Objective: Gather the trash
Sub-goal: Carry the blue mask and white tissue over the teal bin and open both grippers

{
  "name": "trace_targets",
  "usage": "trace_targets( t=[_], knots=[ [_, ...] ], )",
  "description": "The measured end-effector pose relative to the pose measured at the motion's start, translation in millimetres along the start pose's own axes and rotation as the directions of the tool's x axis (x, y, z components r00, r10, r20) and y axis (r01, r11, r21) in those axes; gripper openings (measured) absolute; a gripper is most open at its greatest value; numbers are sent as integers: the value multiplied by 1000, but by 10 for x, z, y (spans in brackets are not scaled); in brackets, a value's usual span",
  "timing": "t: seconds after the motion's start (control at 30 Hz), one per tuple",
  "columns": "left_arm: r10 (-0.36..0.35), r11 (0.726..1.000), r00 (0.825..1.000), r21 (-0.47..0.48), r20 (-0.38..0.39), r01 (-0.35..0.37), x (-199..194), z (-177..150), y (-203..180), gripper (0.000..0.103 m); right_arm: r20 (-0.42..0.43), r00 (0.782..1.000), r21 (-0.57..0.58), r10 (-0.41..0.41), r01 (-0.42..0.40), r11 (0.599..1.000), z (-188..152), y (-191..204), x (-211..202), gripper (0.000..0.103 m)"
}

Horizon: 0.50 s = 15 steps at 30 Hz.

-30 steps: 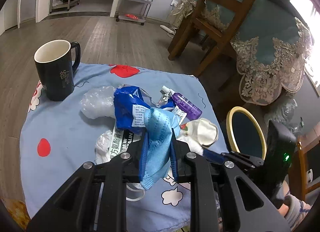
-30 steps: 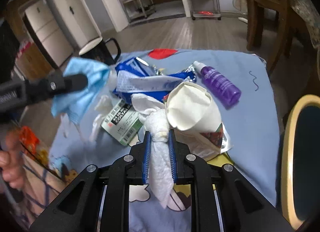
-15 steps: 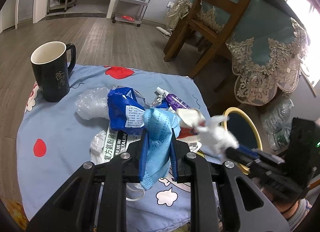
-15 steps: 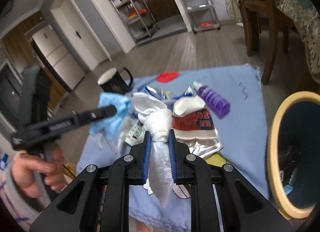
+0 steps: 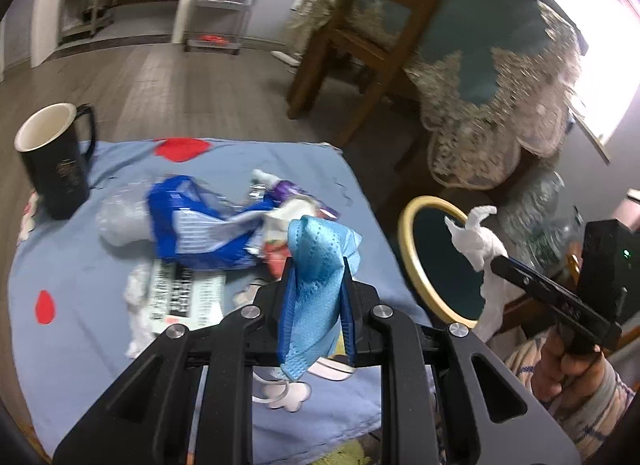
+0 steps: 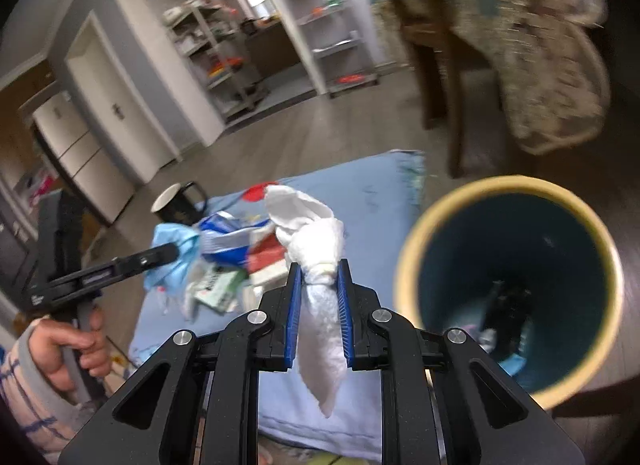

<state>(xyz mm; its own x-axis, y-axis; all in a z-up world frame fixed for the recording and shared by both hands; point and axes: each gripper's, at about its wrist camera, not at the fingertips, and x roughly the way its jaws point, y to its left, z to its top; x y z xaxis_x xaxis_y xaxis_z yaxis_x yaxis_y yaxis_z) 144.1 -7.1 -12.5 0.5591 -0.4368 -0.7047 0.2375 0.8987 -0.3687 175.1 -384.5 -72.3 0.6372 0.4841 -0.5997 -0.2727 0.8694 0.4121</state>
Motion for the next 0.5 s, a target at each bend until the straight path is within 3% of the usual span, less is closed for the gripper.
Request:
trace_targets(
  t=[0.5],
  knots=[
    [-144, 984, 984, 86, -109, 153, 579, 117, -1105, 19, 128, 984, 248, -125, 90, 965, -162, -1007, -491, 19]
  ],
)
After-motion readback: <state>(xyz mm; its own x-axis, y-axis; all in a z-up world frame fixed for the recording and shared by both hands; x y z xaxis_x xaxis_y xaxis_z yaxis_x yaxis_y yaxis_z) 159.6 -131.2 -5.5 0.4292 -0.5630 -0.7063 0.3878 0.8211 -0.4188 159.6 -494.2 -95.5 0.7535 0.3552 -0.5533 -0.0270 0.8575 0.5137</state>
